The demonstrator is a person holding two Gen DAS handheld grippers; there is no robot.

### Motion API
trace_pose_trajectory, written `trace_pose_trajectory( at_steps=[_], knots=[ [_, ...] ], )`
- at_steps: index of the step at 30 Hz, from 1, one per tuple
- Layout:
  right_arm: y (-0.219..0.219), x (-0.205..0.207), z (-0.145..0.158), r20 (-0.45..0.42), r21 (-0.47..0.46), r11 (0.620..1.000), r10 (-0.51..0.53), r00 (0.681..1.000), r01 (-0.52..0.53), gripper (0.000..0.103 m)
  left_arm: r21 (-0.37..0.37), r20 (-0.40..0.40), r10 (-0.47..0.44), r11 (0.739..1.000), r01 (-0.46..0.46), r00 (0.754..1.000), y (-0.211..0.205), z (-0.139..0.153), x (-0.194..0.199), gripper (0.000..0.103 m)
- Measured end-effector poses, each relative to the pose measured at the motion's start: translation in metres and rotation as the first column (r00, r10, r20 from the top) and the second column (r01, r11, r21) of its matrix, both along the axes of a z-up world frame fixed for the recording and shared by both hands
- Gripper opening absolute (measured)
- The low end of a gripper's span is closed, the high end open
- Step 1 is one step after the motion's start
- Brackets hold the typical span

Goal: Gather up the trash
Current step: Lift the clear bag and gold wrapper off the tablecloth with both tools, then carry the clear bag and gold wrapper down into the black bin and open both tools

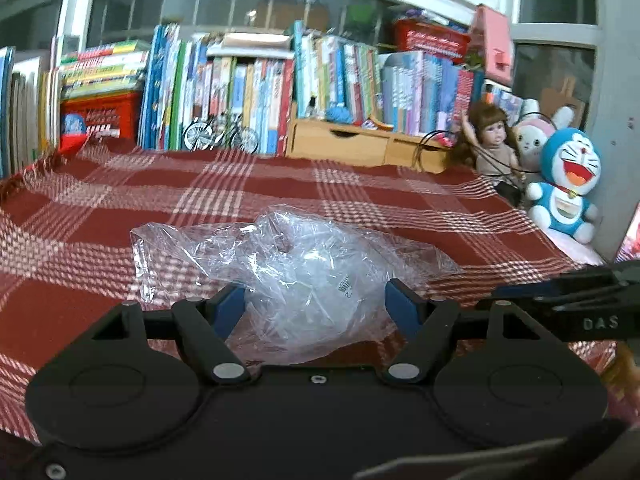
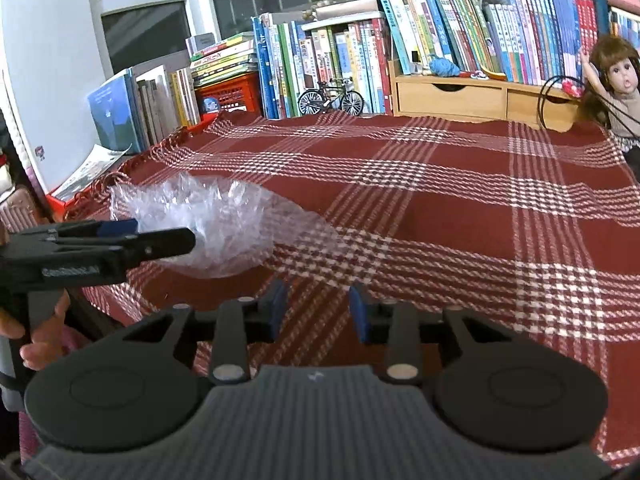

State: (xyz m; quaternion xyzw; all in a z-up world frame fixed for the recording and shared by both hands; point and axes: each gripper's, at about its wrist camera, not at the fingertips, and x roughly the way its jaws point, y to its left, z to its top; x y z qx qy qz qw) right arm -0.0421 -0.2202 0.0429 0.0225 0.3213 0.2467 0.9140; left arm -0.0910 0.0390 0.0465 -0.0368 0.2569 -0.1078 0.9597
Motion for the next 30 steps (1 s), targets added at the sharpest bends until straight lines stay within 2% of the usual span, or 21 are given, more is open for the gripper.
trace_pose_trajectory(
  at_steps=[1,5,7,13,19,25,30],
  knots=[
    [0.000,0.000,0.000,0.003,-0.003,1.000,0.000,1.000,0.000,0.051,0.013,0.011,-0.010,1.000,0.010,1.000,-0.001,0.001,-0.003,0.073],
    [-0.003,-0.004,-0.002,-0.010,0.011,1.000,0.000,1.000,0.000,0.052,0.042,0.026,-0.075,0.996,0.074,0.997,-0.004,0.002,-0.022,0.073],
    [-0.004,-0.011,-0.003,-0.011,0.017,1.000,0.008,1.000,-0.008,0.057,0.041,0.015,-0.108,0.993,0.108,0.994,-0.004,0.001,-0.036,0.073],
    [-0.004,-0.047,-0.010,-0.012,-0.004,0.996,0.088,0.996,-0.088,0.060,0.082,-0.034,-0.162,0.983,0.164,0.986,-0.003,-0.009,-0.086,0.074],
    [0.003,-0.083,-0.029,-0.064,-0.043,0.987,0.154,0.986,-0.157,0.061,0.125,-0.148,-0.209,0.966,0.228,0.967,-0.006,-0.033,-0.120,0.074],
    [0.012,-0.104,-0.058,-0.137,-0.112,0.974,0.181,0.974,-0.197,0.064,0.184,-0.298,-0.255,0.930,0.317,0.920,-0.027,-0.076,-0.127,0.076],
    [0.012,-0.104,-0.074,-0.172,-0.121,0.974,0.171,0.970,-0.193,0.066,0.252,-0.365,-0.271,0.892,0.375,0.891,-0.051,-0.108,-0.123,0.081]
  ],
)
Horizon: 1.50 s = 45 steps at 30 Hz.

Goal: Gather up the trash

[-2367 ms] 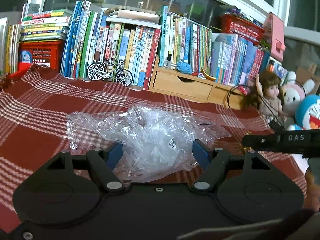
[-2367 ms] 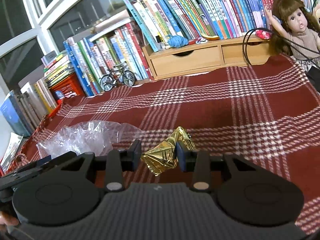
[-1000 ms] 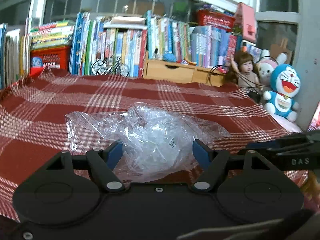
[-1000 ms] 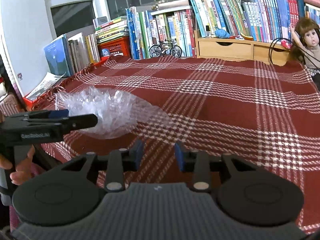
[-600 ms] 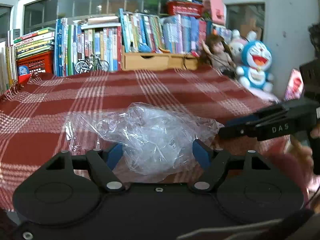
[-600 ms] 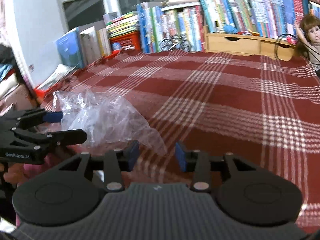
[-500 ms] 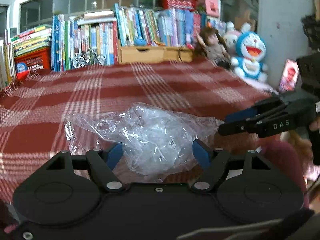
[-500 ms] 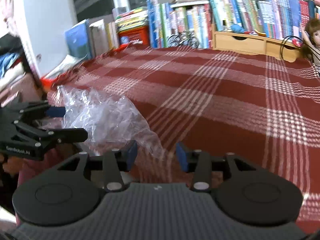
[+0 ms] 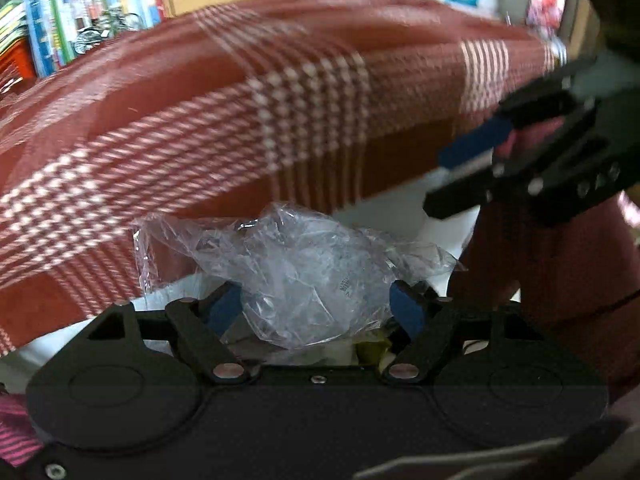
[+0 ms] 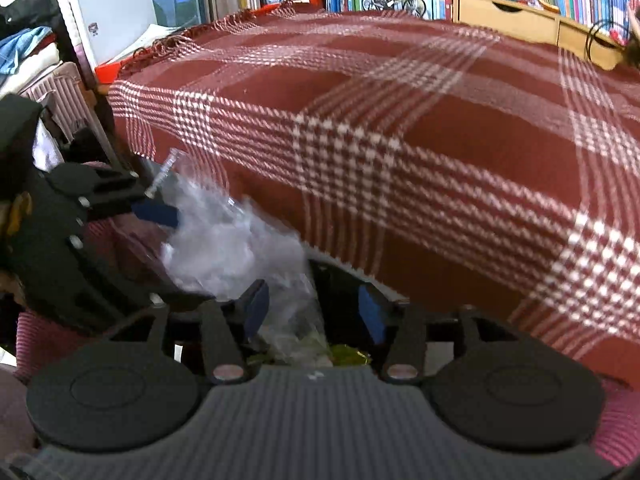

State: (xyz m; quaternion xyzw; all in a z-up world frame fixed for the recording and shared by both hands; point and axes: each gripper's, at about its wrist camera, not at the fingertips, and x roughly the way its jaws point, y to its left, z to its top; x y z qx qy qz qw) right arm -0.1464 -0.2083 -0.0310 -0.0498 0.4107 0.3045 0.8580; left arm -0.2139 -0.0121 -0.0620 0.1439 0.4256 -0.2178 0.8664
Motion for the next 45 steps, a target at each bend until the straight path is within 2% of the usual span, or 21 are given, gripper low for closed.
trace_pose_trajectory(
  at_steps=[3,5,11,21,32,45],
  knots=[
    [-0.001,0.002,-0.004,-0.006,0.003,1.000,-0.011,1.000,0.011,0.066,0.064,-0.036,-0.027,0.997,0.030,0.999,-0.011,-0.012,0.003,0.090],
    [-0.002,0.003,-0.004,-0.009,0.008,1.000,-0.018,1.000,0.018,0.067,0.089,-0.055,-0.032,0.995,0.037,0.998,-0.015,-0.018,0.004,0.092],
    [-0.004,0.007,-0.008,-0.019,0.016,0.999,-0.031,0.999,0.032,0.068,0.071,-0.081,-0.007,0.997,0.012,0.997,-0.009,-0.021,0.006,0.100],
    [0.000,0.006,-0.012,-0.025,0.014,0.999,-0.032,0.999,0.032,0.071,0.055,-0.140,0.097,0.994,-0.090,0.985,-0.006,-0.023,0.025,0.100],
    [0.006,-0.003,-0.030,-0.071,0.004,0.999,-0.053,0.996,0.054,0.075,0.034,-0.237,0.246,0.969,-0.245,0.940,-0.002,-0.036,0.030,0.100],
    [0.013,-0.010,-0.048,-0.115,-0.014,0.998,-0.060,0.992,0.058,0.076,0.037,-0.268,0.314,0.948,-0.316,0.911,0.002,-0.048,0.032,0.100]
  ],
)
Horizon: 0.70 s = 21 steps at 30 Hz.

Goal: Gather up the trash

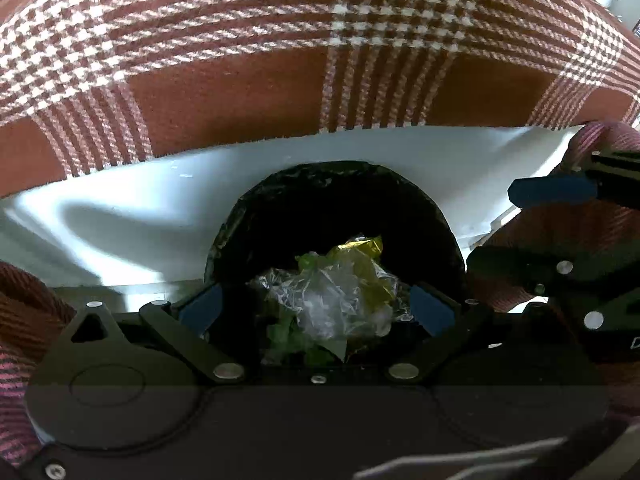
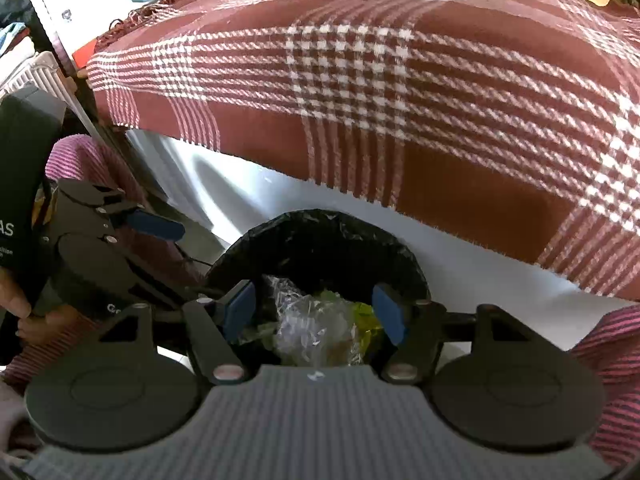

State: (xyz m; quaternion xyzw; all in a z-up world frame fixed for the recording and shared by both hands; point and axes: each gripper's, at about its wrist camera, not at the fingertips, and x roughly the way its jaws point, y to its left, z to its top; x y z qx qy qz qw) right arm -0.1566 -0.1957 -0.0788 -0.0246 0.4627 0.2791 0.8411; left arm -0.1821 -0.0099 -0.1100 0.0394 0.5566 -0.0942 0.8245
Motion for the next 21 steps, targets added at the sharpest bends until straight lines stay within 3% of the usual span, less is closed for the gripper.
trace_pose_trajectory(
  at_steps=[11,21],
  knots=[
    [-0.004,0.003,-0.006,-0.012,0.007,0.999,-0.033,0.999,0.033,0.077,-0.008,-0.003,0.034,0.999,-0.034,0.999,0.000,-0.004,0.003,0.100],
    [-0.005,-0.001,-0.012,-0.016,-0.003,0.998,-0.057,0.998,0.057,0.085,0.019,-0.013,0.029,0.999,-0.029,0.999,-0.002,-0.010,-0.002,0.103]
  ],
)
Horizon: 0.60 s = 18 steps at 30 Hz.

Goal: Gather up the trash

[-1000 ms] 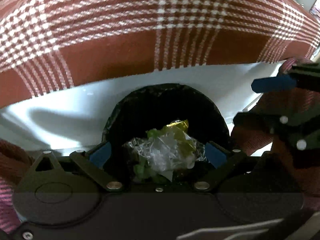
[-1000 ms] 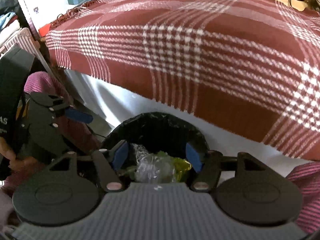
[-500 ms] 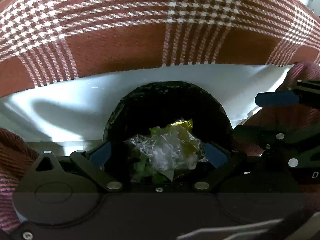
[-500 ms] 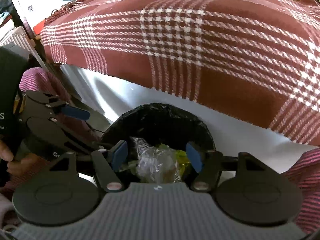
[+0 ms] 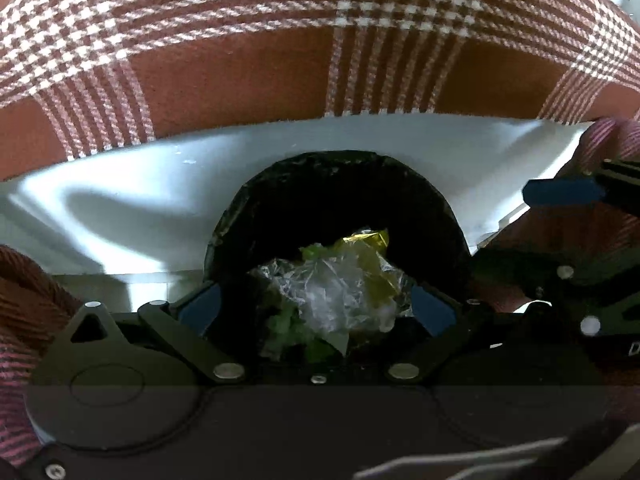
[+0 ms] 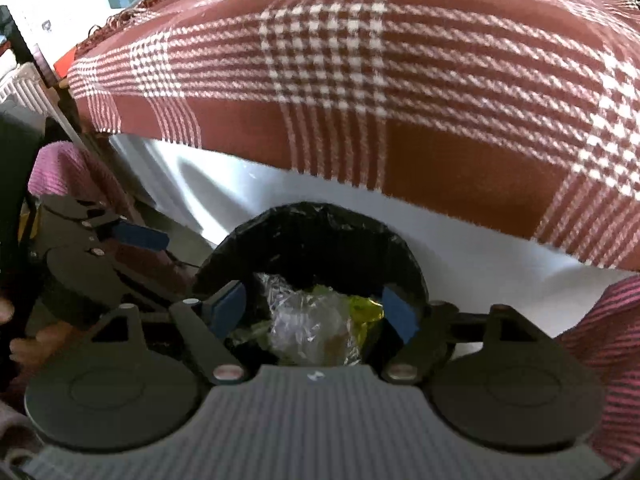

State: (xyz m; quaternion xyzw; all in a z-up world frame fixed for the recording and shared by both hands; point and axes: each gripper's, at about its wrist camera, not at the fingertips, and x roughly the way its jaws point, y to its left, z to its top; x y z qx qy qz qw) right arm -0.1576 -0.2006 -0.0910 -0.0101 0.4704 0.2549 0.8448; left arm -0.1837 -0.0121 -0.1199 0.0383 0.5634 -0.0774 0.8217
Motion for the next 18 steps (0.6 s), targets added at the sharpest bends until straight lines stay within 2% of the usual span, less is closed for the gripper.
trace_pose_trajectory(
  at_steps=[18],
  knots=[
    [0.001,0.000,-0.002,0.000,-0.053,0.999,-0.004,1.000,0.004,0.096,-0.042,-0.053,0.080,0.996,-0.083,0.995,0.016,-0.008,0.003,0.102]
  ],
)
